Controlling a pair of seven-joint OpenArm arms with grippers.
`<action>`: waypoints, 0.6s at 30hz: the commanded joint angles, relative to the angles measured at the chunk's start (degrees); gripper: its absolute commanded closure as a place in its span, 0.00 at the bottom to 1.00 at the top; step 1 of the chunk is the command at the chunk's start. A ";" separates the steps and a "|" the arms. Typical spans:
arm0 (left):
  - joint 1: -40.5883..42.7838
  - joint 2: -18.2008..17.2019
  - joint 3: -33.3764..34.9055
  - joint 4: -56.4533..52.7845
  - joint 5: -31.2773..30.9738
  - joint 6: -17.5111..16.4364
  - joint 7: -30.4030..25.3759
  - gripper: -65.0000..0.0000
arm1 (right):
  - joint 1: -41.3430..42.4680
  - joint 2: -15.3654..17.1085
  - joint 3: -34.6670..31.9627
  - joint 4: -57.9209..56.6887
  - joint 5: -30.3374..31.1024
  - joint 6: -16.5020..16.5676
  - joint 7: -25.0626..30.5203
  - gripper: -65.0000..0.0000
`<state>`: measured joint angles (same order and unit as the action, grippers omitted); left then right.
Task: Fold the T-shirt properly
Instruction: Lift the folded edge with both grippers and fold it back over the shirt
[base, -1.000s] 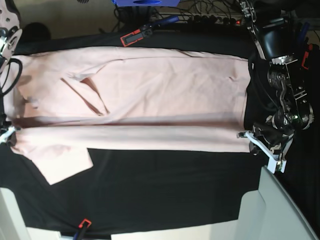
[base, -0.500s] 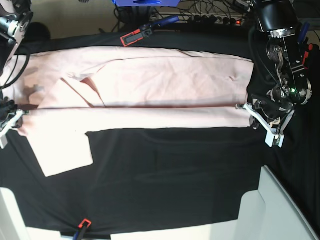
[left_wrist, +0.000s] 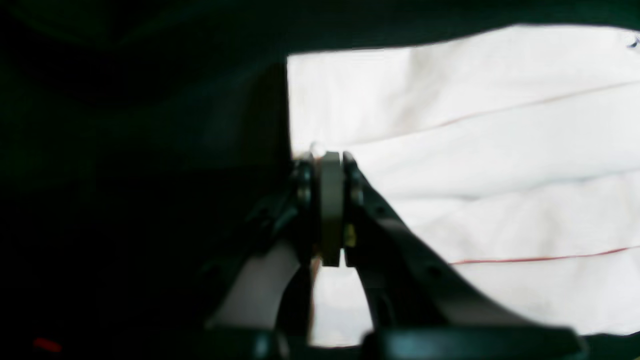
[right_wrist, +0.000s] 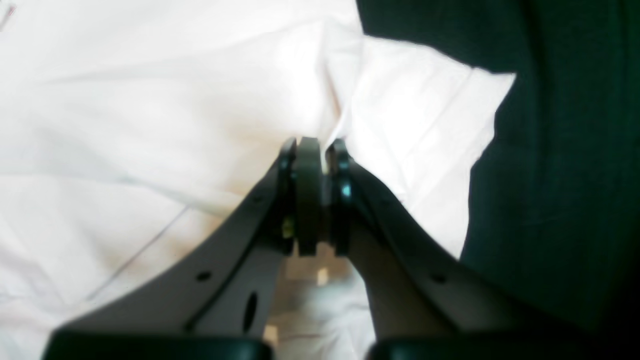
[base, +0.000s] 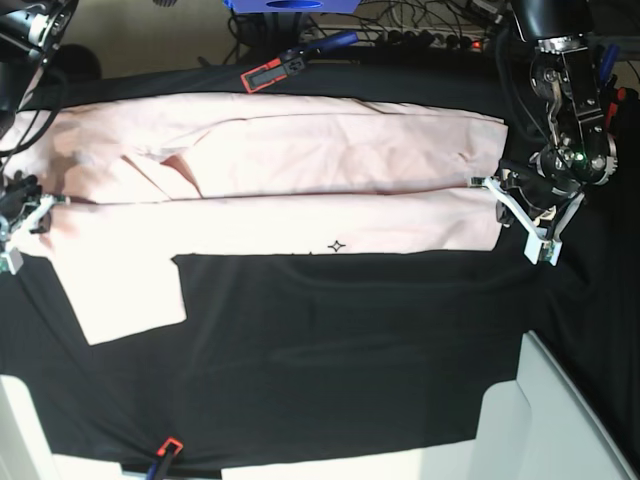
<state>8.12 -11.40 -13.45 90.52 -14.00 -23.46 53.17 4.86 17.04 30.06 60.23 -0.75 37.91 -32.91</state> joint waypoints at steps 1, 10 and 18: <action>-0.60 -0.43 -0.31 0.25 1.65 0.21 -0.73 1.00 | 0.90 0.59 0.31 1.00 0.53 -0.15 0.95 1.00; -1.04 -0.69 2.77 -5.99 3.49 0.21 -0.90 1.00 | -0.34 0.33 0.31 0.74 0.53 -0.15 1.04 1.00; -1.22 -0.69 2.77 -11.36 3.58 0.21 -5.65 1.00 | -0.42 0.41 0.31 0.56 0.36 -0.15 1.04 1.00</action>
<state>7.18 -11.27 -10.48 78.30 -10.50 -23.42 48.05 3.60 16.16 30.11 60.10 -0.62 37.69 -32.88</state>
